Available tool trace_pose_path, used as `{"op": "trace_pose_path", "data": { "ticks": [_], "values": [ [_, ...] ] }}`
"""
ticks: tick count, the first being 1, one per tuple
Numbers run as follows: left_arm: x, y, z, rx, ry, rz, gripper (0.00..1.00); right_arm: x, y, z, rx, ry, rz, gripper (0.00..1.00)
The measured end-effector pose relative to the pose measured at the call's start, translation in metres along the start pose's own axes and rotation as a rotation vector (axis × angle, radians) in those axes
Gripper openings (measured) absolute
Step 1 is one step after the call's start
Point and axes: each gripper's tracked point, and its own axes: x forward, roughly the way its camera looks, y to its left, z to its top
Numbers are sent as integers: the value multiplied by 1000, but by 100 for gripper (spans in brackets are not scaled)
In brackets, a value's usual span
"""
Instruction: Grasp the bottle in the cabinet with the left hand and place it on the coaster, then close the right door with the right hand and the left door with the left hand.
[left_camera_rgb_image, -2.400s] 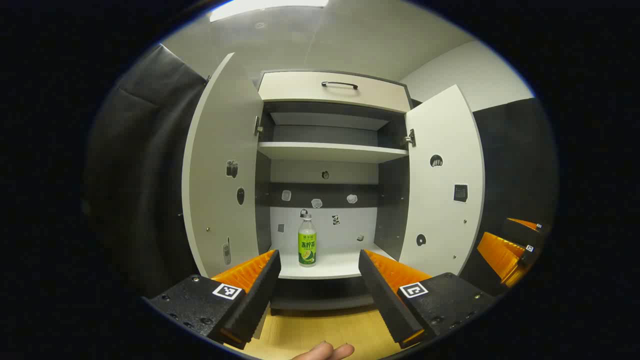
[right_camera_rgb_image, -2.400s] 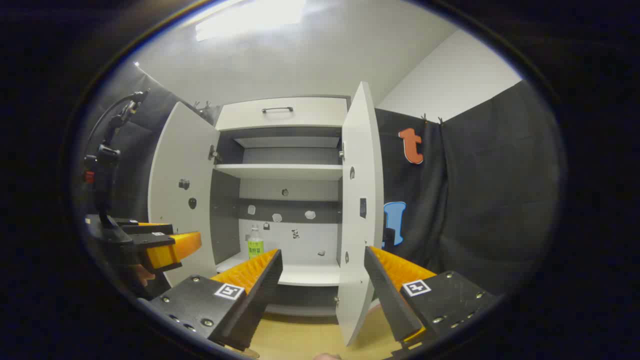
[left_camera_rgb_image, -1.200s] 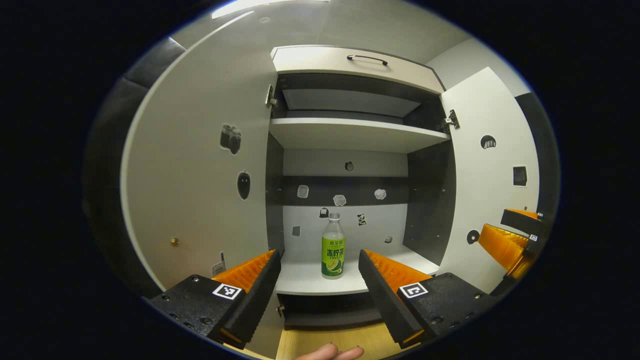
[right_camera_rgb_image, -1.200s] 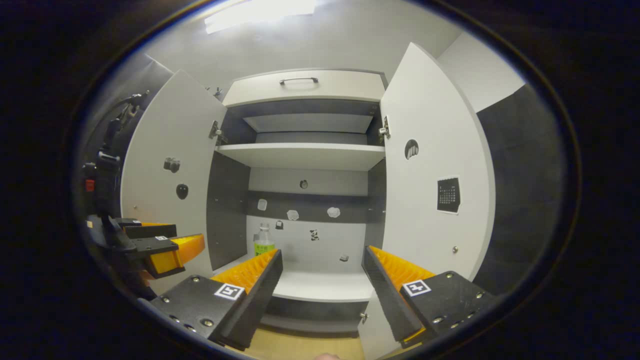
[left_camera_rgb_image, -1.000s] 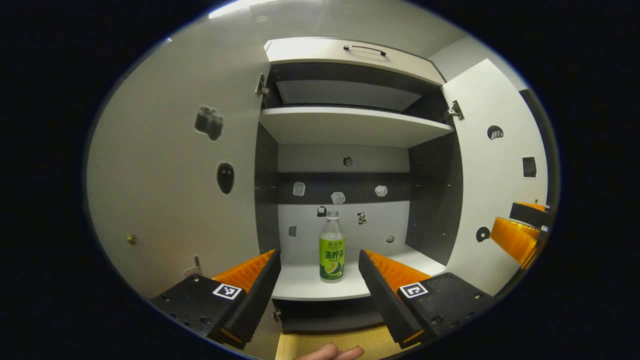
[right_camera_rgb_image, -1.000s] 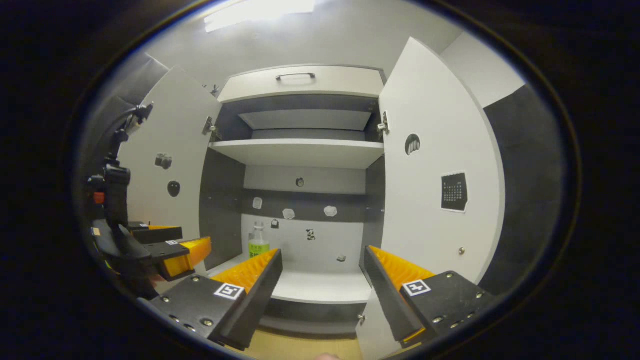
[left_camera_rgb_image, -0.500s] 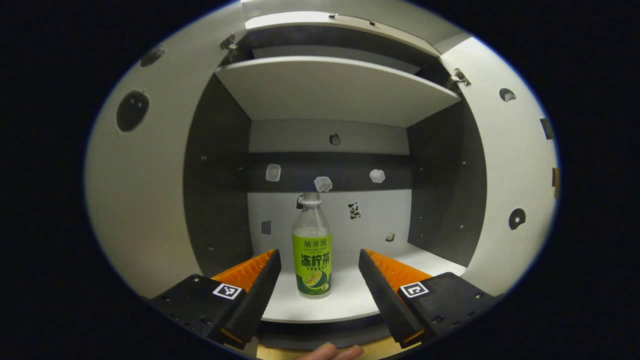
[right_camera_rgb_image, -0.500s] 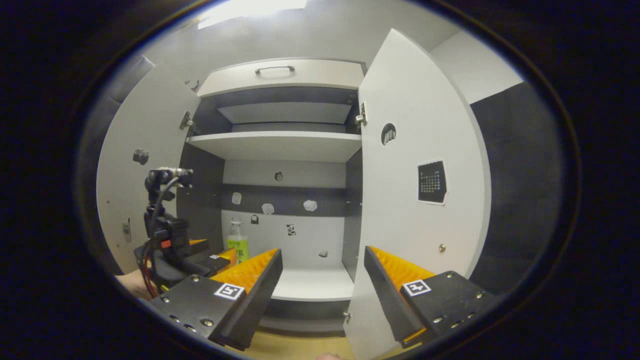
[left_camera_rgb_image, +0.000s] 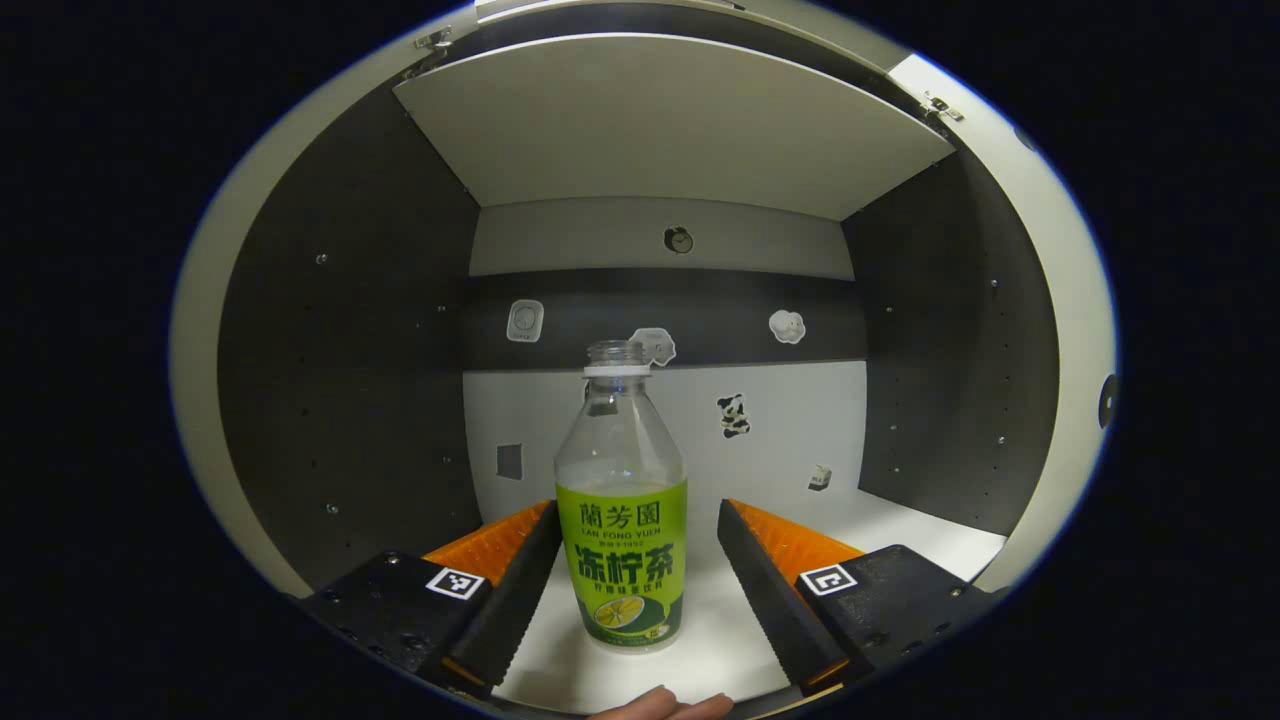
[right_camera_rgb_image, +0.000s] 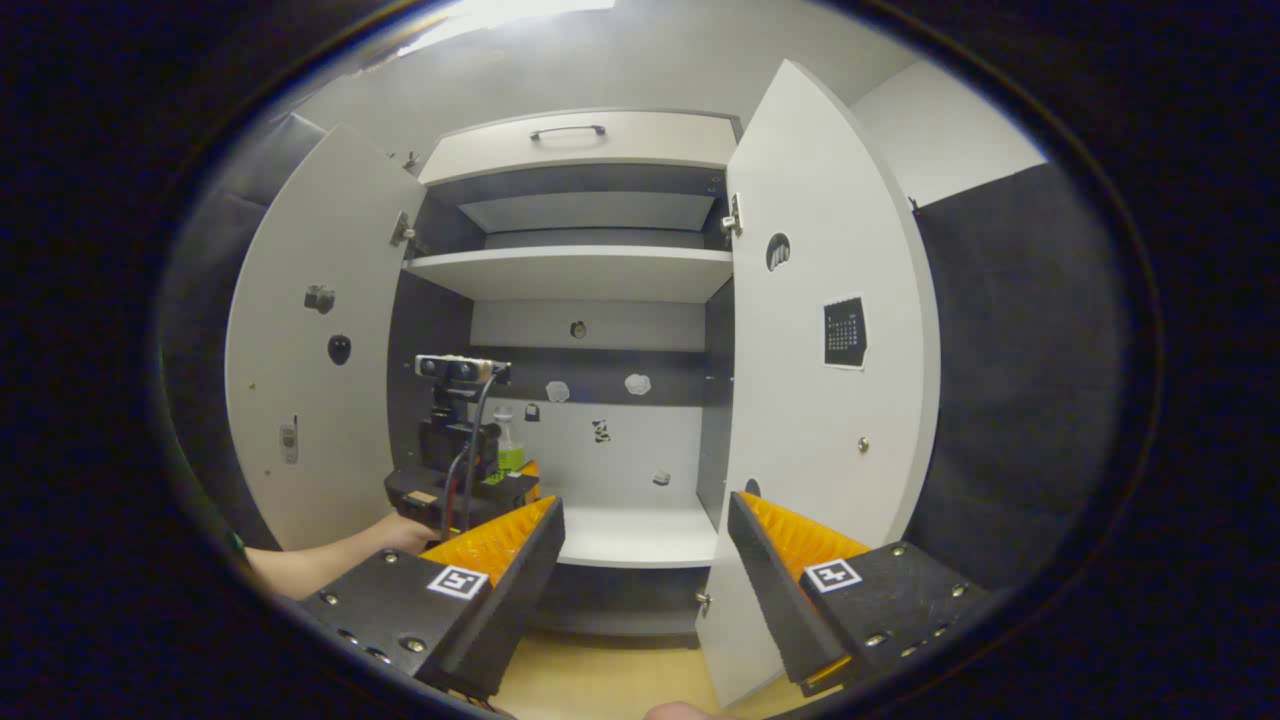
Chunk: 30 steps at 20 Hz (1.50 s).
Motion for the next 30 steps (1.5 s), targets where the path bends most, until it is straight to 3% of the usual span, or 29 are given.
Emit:
{"op": "trace_pose_path", "data": {
  "ticks": [3,4,6,8,13,17,19,20,30],
  "values": [
    [13,2,10,21,-25,0,98,-17,18,14,47,-50,72,99],
    [18,5,8,24,-20,4,96,-20,19,13,44,-47,75,99],
    [13,8,8,17,19,11,79,-25,15,10,15,-21,49,99],
    [-1,5,13,-12,41,5,80,-32,14,9,-3,0,43,99],
    [-59,-1,40,-30,23,-23,79,-55,29,6,39,47,127,99],
    [-117,-8,59,-80,11,-43,79,-78,28,11,0,36,135,99],
    [-148,-5,65,-82,16,-30,79,-92,28,14,-26,28,150,95],
    [-161,-3,68,-78,15,-19,79,-98,26,16,-26,21,155,99],
    [-283,8,64,-81,40,66,80,-150,4,33,-11,-31,205,99]
  ]
}}
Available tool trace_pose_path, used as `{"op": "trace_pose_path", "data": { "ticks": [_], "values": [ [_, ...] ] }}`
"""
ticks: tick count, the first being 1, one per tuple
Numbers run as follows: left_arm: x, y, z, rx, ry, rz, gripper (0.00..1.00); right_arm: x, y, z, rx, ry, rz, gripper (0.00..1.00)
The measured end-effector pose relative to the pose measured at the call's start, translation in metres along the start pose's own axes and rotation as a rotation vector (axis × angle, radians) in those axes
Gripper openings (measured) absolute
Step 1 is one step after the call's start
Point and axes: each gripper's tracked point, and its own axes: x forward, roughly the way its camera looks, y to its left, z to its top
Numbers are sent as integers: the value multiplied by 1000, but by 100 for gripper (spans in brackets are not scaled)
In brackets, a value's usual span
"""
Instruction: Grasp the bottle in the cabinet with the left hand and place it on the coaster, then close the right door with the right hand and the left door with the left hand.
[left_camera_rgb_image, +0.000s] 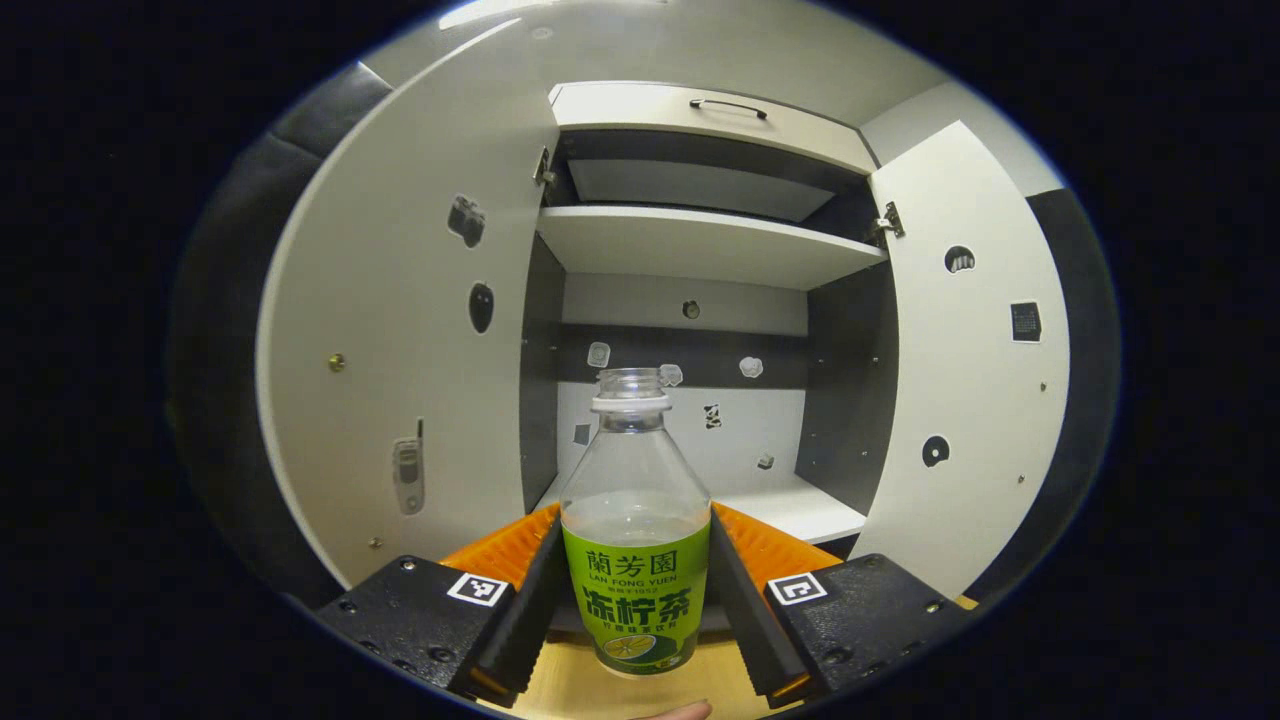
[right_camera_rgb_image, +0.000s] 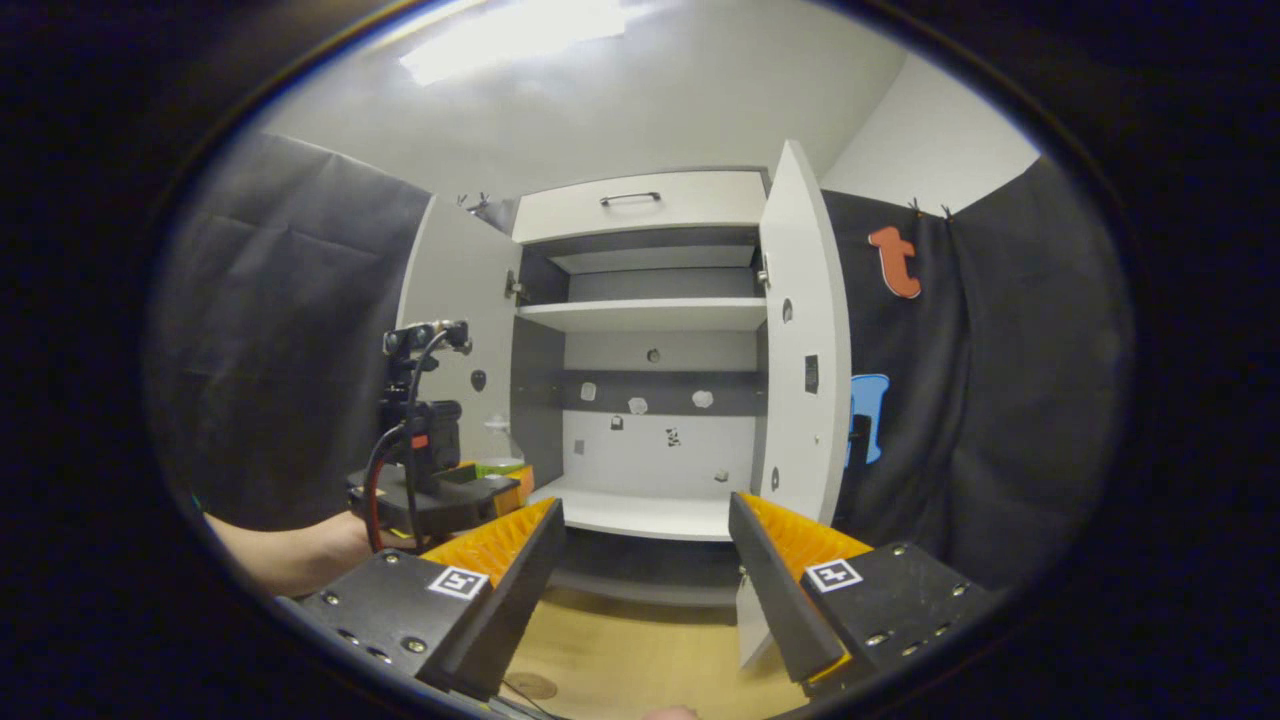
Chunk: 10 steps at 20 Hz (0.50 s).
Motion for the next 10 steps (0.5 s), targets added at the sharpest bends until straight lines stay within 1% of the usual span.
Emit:
{"op": "trace_pose_path", "data": {
  "ticks": [1,2,3,6,9,10],
  "values": [
    [-9,0,-2,1,-4,4,80,-3,-2,2,-6,-8,-1,99],
    [-16,0,-6,-1,-2,4,80,-4,-4,2,-6,-12,-6,95],
    [-25,-3,-12,-6,3,-6,80,-3,-5,2,1,-10,-9,99],
    [-40,-7,-36,-30,27,-34,80,0,-1,4,20,-11,-9,99],
    [-52,-14,-74,-44,56,-65,80,12,-4,4,8,-18,-23,99],
    [-56,-13,-88,-50,57,-58,80,18,-6,3,5,-16,-31,99]
  ]
}}
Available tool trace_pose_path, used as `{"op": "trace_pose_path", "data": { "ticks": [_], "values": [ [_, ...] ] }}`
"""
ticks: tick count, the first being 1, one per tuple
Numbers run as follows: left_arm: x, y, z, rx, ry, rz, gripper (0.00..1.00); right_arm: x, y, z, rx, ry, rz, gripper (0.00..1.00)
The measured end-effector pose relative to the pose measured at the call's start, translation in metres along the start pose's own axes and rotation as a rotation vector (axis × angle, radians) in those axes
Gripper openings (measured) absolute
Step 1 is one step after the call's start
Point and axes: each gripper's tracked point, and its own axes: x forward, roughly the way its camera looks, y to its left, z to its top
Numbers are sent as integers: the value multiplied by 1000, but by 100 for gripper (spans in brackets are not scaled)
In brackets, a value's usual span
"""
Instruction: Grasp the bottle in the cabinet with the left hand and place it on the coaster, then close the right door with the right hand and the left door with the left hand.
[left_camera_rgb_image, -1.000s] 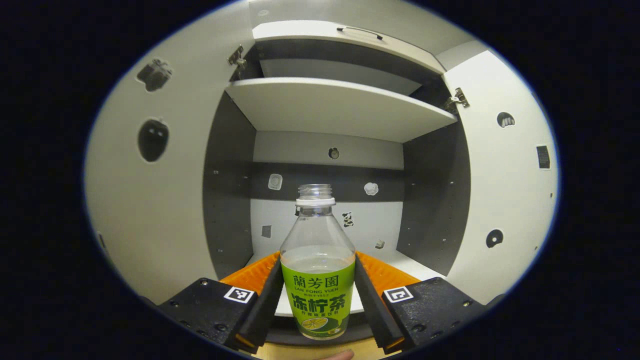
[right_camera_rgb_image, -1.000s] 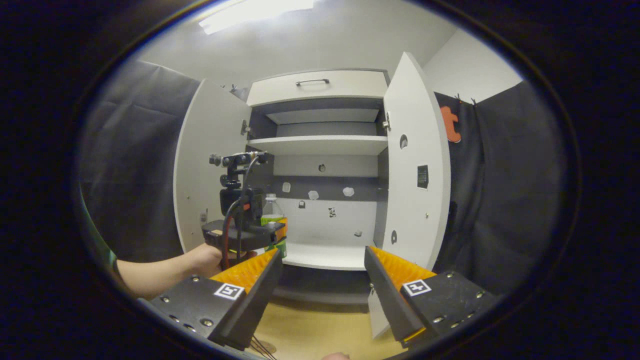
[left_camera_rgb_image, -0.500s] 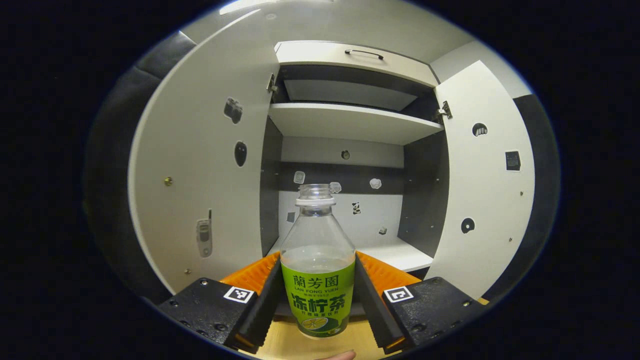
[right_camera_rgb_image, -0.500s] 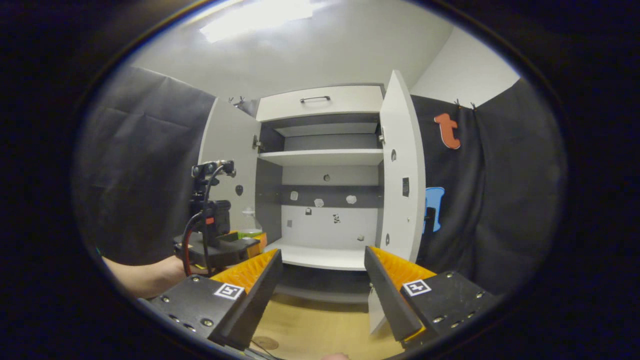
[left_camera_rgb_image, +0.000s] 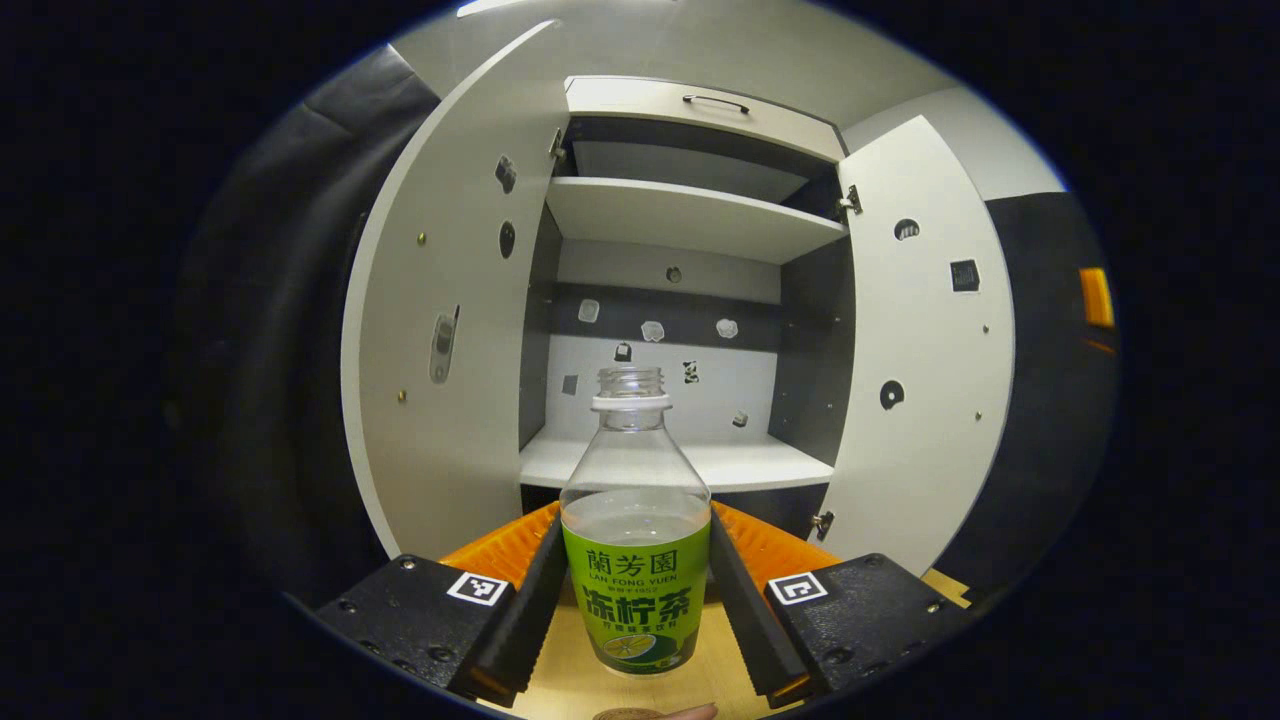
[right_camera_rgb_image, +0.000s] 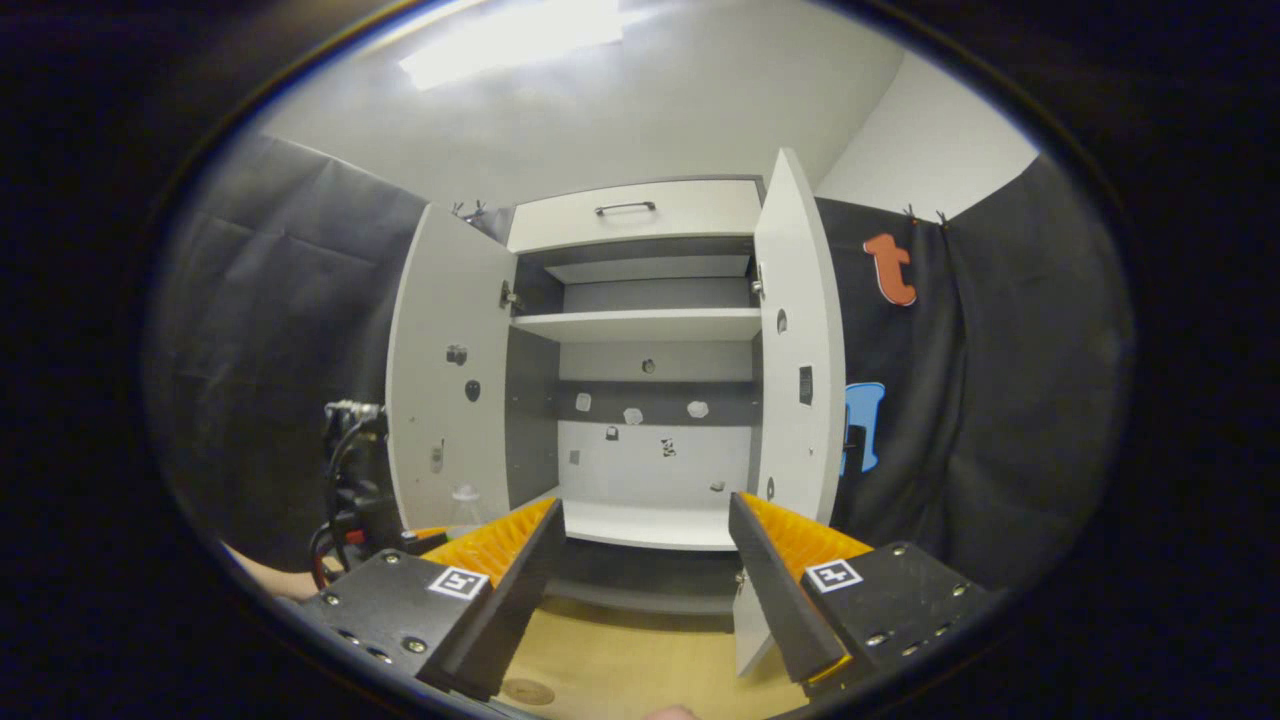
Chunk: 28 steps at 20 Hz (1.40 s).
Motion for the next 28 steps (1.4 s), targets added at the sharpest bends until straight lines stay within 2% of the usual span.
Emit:
{"op": "trace_pose_path", "data": {
  "ticks": [1,4,6,7,8,14,18,23,25,28],
  "values": [
    [-3,1,-13,8,2,7,80,6,-1,-2,2,6,-9,99],
    [-11,-19,-56,90,21,-64,77,20,5,-8,18,20,1,99],
    [-17,-25,-83,118,45,-101,80,28,10,-12,14,22,16,100],
    [-19,-28,-98,113,59,-119,78,31,13,-13,10,20,25,95],
    [-22,-30,-113,105,81,-135,80,33,18,-16,4,22,38,99],
    [-31,-17,-190,62,171,-151,81,51,44,-30,-73,25,112,99],
    [-38,-15,-248,52,246,-178,81,71,60,-44,-41,61,130,99],
    [-46,-9,-278,73,282,-170,81,76,75,-59,-70,88,163,99],
    [-46,-14,-273,72,251,-188,81,73,78,-64,-84,94,176,99],
    [-38,-14,-273,127,205,-205,81,68,80,-70,-85,100,186,100]
  ]
}}
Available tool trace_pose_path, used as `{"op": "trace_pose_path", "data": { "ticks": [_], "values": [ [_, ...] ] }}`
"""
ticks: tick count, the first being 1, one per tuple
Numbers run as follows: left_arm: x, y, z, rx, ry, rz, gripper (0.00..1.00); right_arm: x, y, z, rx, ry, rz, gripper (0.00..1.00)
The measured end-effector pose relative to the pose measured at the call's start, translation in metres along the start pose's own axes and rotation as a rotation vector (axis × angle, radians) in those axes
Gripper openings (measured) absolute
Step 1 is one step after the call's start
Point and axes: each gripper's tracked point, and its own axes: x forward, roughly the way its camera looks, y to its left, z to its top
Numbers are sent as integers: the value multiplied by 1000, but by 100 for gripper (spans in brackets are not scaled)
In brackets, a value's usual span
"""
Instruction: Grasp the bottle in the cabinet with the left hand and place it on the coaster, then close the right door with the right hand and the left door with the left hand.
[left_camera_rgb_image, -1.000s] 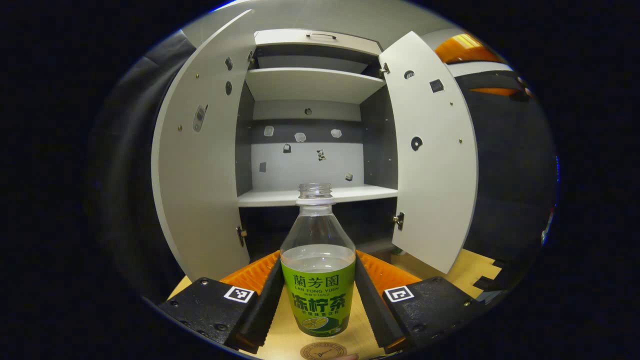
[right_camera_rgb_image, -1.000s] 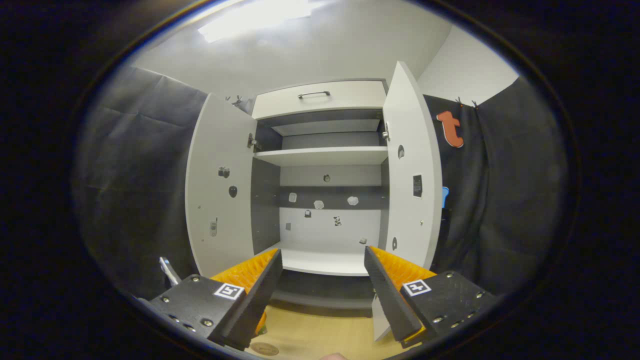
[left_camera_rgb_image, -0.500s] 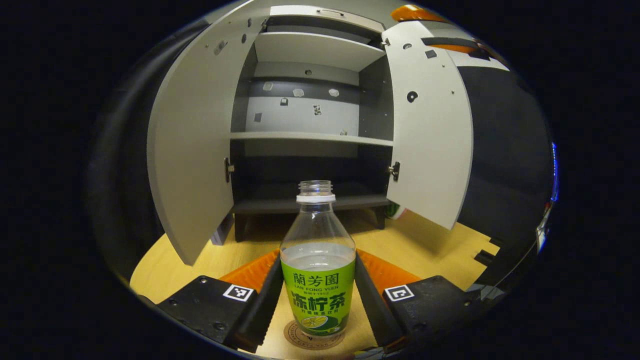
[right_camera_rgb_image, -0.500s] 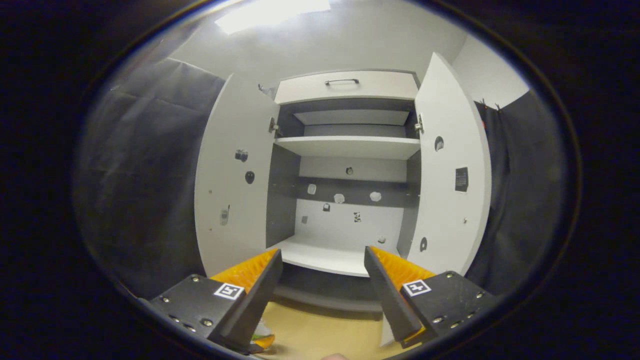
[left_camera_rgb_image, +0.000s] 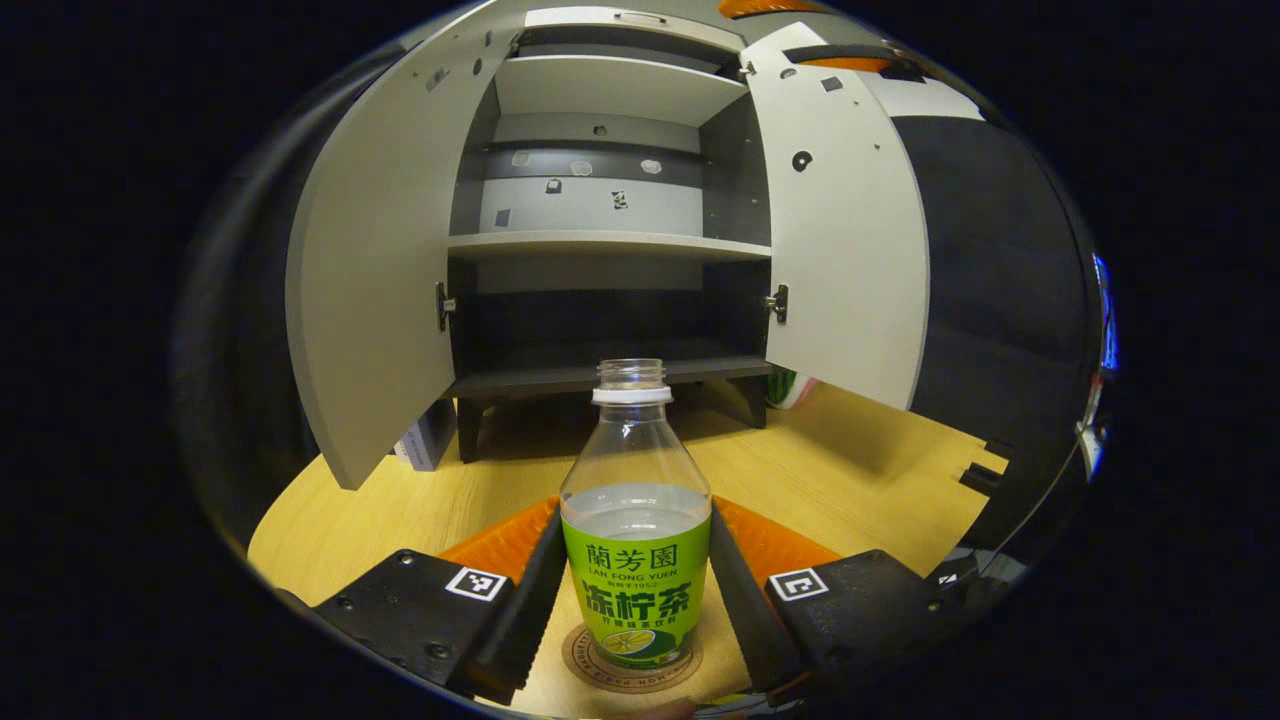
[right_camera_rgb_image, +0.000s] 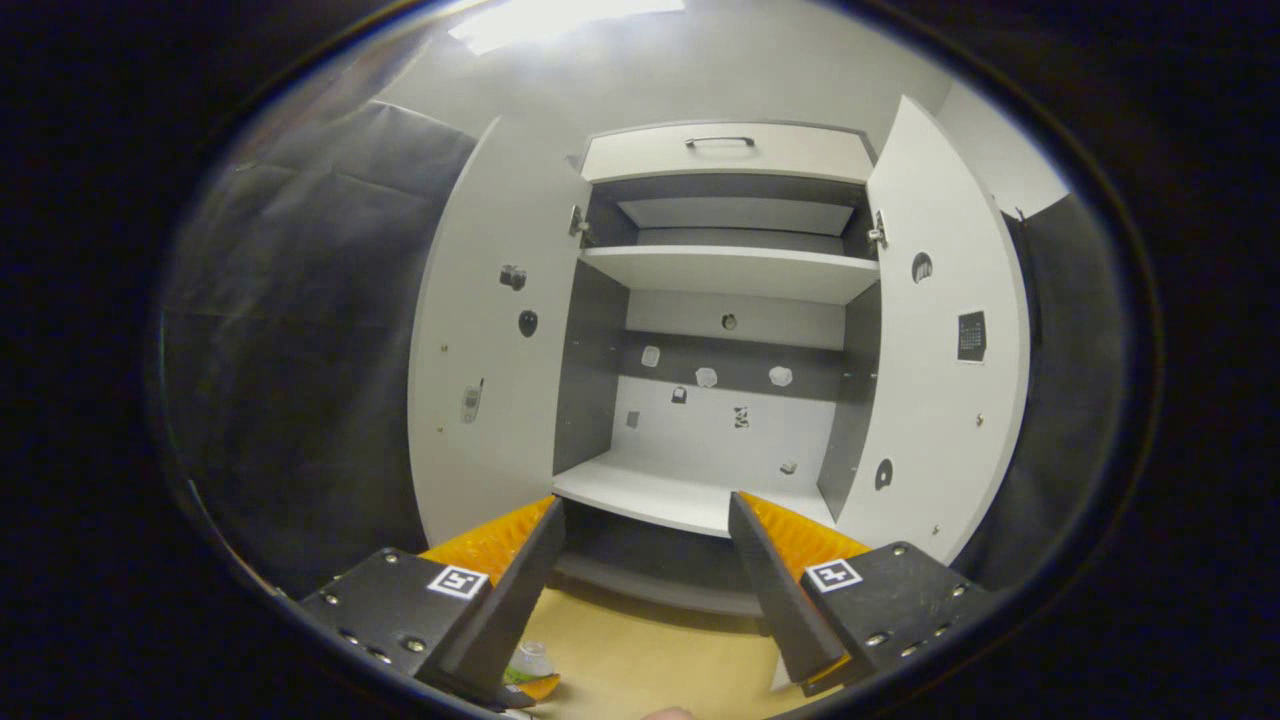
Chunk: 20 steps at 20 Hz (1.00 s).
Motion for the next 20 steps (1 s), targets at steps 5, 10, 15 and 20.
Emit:
{"op": "trace_pose_path", "data": {
  "ticks": [5,10,15,20],
  "values": [
    [-1,2,-10,55,14,-6,83,-6,-2,-7,12,25,5,100],
    [-3,2,-9,31,48,23,83,-17,-5,-9,25,31,13,100],
    [-13,4,-2,58,62,56,85,-33,-17,-6,62,27,-5,99],
    [-35,-1,42,29,7,46,84,-54,-37,5,68,-10,-30,100]
  ]
}}
